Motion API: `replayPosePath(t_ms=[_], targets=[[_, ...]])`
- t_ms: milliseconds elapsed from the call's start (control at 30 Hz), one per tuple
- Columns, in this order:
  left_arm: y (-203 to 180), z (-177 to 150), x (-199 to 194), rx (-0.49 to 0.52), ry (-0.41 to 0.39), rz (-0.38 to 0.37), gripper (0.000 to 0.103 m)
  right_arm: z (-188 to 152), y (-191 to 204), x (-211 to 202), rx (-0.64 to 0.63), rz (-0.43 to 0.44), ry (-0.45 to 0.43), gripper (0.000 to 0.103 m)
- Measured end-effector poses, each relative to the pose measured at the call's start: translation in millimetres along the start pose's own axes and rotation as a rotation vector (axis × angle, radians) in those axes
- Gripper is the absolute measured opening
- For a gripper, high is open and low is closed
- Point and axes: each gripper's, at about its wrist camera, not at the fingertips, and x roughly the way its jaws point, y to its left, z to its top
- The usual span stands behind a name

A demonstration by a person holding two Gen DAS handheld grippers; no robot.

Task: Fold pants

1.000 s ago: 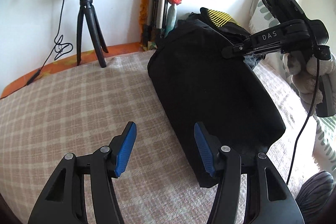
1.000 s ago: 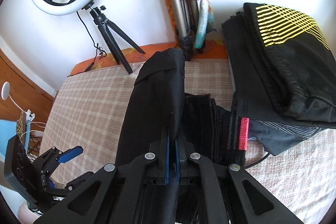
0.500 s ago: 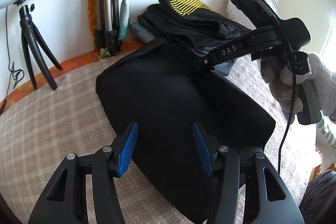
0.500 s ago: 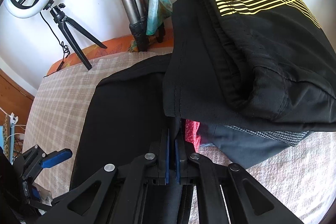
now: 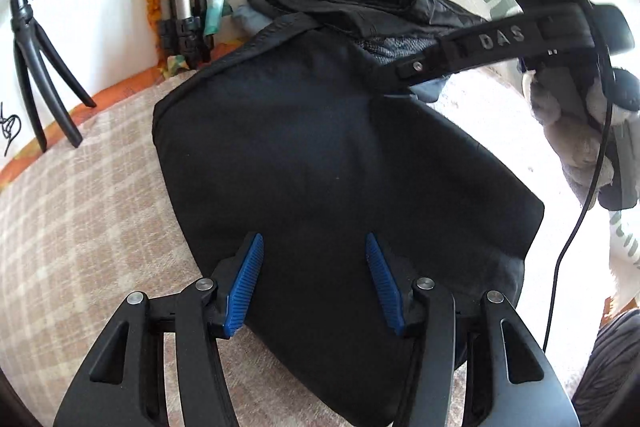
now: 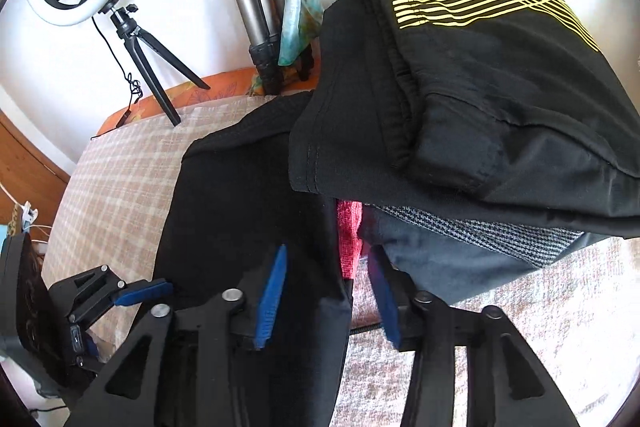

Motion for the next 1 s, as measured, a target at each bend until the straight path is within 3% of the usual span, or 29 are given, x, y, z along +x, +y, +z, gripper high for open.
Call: replayPosePath(t_ms=[67, 133, 367, 733, 800, 867, 933, 1000], targets=[[8, 1, -10, -0.042, -0.017, -0.003, 0.055, -8, -4, -6, -0.008, 0.011, -0.009, 0.072], [21, 2, -17, -0.112, -0.025, -0.019, 0.059, -14, -10, -7, -0.001, 0.042, -0.004, 0.077], [55, -1, -6, -0.339, 0.037, -0.141, 0.059, -25, -39, 15, 0.106, 0.214, 0.036, 0.077], [75, 3, 14, -0.462, 0.040, -0.239, 0.059, -40, -58, 38, 0.168, 0.420, -0.006, 0.079], [75, 3, 15, -0.463, 0.033, -0.242, 0.059, -41, -57, 40, 0.169, 0.444, -0.015, 0.078], [74, 5, 17, -0.457, 0.027, -0.239, 0.059, -40, -51, 45, 0.166, 0.472, 0.003, 0.066], [73, 8, 20, -0.455, 0.026, -0.235, 0.059, -41, -45, 45, 0.149, 0.460, -0.006, 0.066], [70, 11, 21, -0.445, 0.022, -0.232, 0.059, -43, -39, 50, 0.131, 0.473, 0.029, 0.049]])
